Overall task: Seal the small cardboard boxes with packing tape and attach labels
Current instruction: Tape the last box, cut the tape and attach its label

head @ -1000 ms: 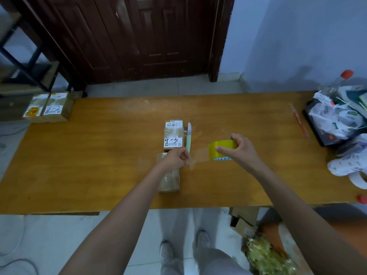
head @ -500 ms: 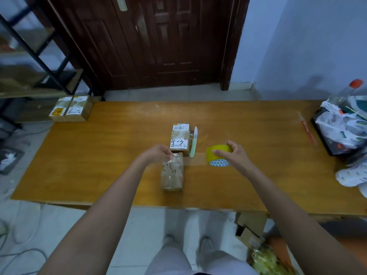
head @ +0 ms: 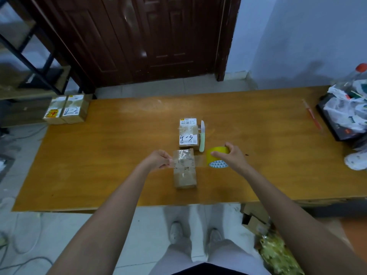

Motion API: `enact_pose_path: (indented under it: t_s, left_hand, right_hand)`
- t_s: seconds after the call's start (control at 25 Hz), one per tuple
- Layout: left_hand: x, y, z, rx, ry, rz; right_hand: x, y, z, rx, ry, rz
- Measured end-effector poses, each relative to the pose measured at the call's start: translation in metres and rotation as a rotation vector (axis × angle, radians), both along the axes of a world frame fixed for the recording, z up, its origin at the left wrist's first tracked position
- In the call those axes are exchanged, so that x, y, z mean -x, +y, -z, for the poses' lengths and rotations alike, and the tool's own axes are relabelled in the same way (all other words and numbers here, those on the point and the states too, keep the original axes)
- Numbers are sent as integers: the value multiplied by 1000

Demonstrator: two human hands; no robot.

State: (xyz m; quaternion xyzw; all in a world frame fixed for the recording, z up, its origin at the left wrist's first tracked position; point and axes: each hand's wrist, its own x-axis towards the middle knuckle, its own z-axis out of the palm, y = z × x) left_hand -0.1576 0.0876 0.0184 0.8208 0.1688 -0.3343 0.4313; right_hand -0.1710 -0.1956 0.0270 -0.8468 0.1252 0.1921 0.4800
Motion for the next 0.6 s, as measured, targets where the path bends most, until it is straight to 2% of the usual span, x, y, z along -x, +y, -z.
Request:
enact_pose_path:
  t_s: [0.16, 0.6]
  left_hand:
    - [-1, 7, 12, -32, -15, -78]
    - [-11, 9, 38, -82, 4, -88]
  right_hand:
    - [-1, 15, 10, 1, 31, 16]
    - [-8, 20, 24, 25, 77, -25]
